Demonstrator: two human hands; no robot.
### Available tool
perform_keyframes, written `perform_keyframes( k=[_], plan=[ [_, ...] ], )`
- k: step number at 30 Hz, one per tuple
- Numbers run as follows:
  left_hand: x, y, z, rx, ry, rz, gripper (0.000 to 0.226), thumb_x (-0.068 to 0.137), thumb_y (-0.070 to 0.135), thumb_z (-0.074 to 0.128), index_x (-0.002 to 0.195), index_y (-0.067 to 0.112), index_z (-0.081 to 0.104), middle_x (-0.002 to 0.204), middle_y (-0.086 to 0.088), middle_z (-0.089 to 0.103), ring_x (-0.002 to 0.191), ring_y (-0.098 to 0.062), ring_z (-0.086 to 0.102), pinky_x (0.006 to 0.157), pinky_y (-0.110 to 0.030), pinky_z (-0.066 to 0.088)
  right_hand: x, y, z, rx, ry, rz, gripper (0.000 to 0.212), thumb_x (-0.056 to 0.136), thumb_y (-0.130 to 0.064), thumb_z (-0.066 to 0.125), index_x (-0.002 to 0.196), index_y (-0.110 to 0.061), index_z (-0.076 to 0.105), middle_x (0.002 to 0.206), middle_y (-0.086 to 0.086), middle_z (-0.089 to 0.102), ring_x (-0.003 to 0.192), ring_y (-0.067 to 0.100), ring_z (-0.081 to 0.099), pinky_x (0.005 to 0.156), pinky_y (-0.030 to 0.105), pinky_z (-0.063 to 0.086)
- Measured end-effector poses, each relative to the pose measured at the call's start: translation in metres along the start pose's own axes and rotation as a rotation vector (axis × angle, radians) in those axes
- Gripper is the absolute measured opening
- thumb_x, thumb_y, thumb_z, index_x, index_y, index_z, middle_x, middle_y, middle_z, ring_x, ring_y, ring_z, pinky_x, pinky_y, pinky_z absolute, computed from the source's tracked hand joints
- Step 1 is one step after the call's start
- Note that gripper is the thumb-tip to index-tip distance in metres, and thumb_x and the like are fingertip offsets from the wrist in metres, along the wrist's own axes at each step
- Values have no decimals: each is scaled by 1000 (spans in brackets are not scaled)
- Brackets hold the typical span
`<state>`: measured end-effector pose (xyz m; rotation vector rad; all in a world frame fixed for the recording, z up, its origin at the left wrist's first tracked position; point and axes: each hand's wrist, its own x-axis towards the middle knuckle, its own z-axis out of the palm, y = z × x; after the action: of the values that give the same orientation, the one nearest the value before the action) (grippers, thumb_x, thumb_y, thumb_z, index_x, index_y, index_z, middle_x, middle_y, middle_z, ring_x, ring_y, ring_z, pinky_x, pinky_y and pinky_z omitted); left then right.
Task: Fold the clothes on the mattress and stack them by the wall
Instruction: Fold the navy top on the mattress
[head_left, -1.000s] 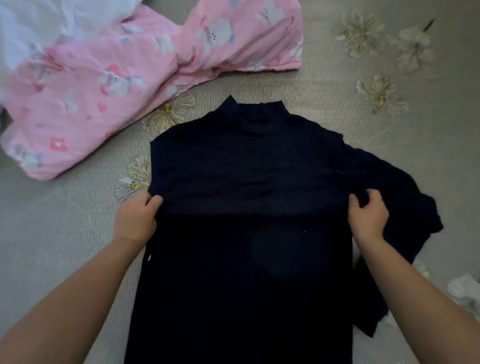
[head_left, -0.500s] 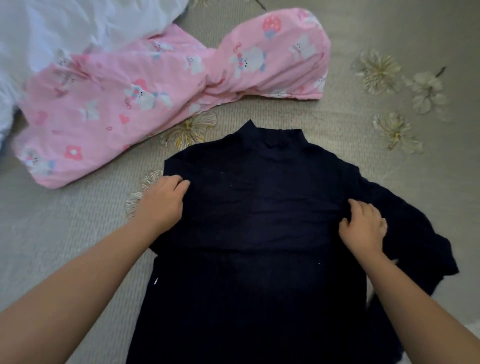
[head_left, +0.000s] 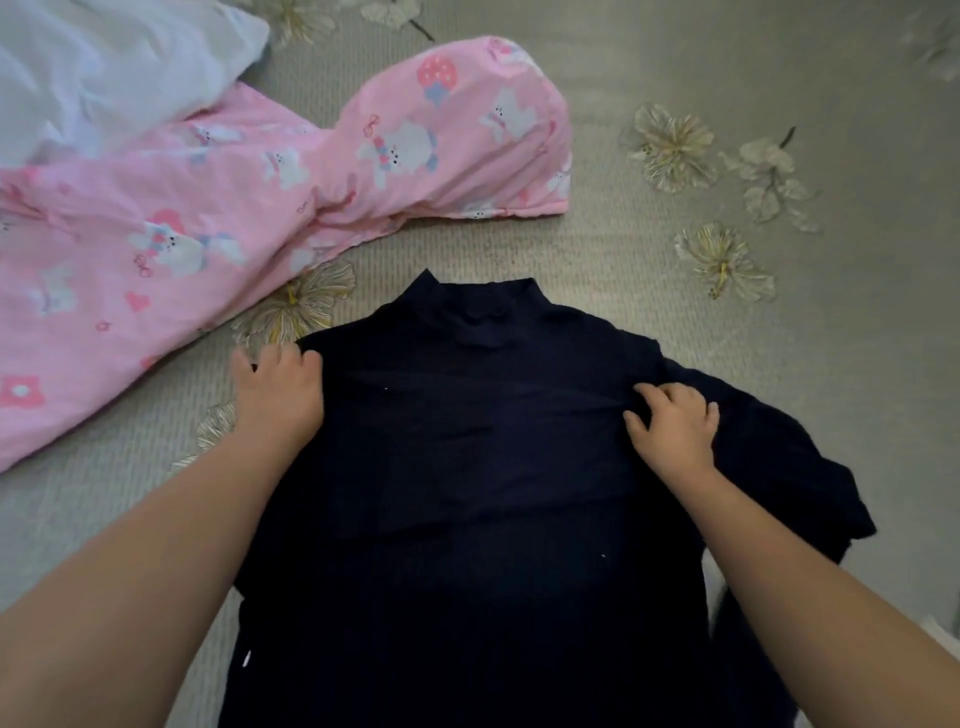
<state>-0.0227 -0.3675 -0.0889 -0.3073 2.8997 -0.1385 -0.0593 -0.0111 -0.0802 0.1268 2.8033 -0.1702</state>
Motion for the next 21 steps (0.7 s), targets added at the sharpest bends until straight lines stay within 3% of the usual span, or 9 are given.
perform_keyframes(
  k=[2, 4, 7, 9, 12, 15, 18, 21],
  plan=[
    [-7, 10, 1, -56, 11, -96, 34, 82, -1, 34, 111, -3, 51, 120, -26, 47, 118, -36, 37, 105, -51, 14, 1, 6, 2, 49, 18, 6, 48, 92, -30, 51, 135, -12, 43, 140, 11, 38, 136, 26, 21, 112, 49, 6],
    [-19, 28, 1, -154, 58, -56, 39, 79, -4, 49, 118, -5, 50, 134, -29, 39, 130, -40, 28, 107, -54, 10, -6, 20, -4, 157, 108, 41, 47, 91, -26, 52, 132, -5, 46, 139, 16, 40, 134, 30, 26, 112, 47, 12],
    [-49, 69, 5, -270, 96, 194, 43, 75, -4, 64, 117, -7, 55, 131, -32, 45, 128, -47, 35, 103, -62, 23, -43, 58, -10, 215, 179, 103, 40, 86, -12, 59, 121, 5, 54, 125, 26, 52, 121, 38, 42, 105, 43, 26],
    [-74, 100, 9, -297, 51, 359, 46, 79, 5, 66, 122, -4, 54, 134, -28, 45, 129, -45, 35, 104, -58, 25, -82, 87, -4, 175, 150, 164, 40, 82, -13, 65, 117, 5, 58, 118, 28, 55, 113, 41, 47, 99, 46, 34],
    [-106, 141, 26, -238, -153, 427, 57, 97, 32, 36, 145, 8, 18, 154, -11, 9, 143, -27, 2, 114, -42, -1, -140, 116, 12, 180, 54, 371, 60, 76, -27, 73, 125, 2, 52, 117, 29, 52, 109, 42, 48, 93, 47, 41],
    [-126, 166, 42, -182, -210, 311, 63, 97, 42, 18, 145, 11, -8, 154, -5, -13, 142, -21, -14, 110, -39, -16, -175, 122, 35, 284, -108, 587, 76, 76, -32, 73, 137, -3, 37, 122, 25, 46, 113, 38, 46, 95, 41, 40],
    [-129, 171, 44, -192, -202, 280, 65, 97, 43, 20, 145, 10, -7, 154, -6, -13, 142, -21, -14, 109, -38, -17, -175, 123, 48, 453, -72, 597, 50, 87, -15, 61, 130, 3, 43, 105, 24, 58, 100, 35, 55, 87, 40, 43],
    [-124, 162, 35, -251, -263, 335, 64, 98, 40, 26, 146, 10, -2, 155, -5, -10, 142, -19, -12, 113, -38, -10, -163, 135, 36, 444, 64, 657, 29, 89, -4, 50, 116, 5, 57, 108, 26, 62, 103, 38, 56, 84, 36, 41]
  ],
)
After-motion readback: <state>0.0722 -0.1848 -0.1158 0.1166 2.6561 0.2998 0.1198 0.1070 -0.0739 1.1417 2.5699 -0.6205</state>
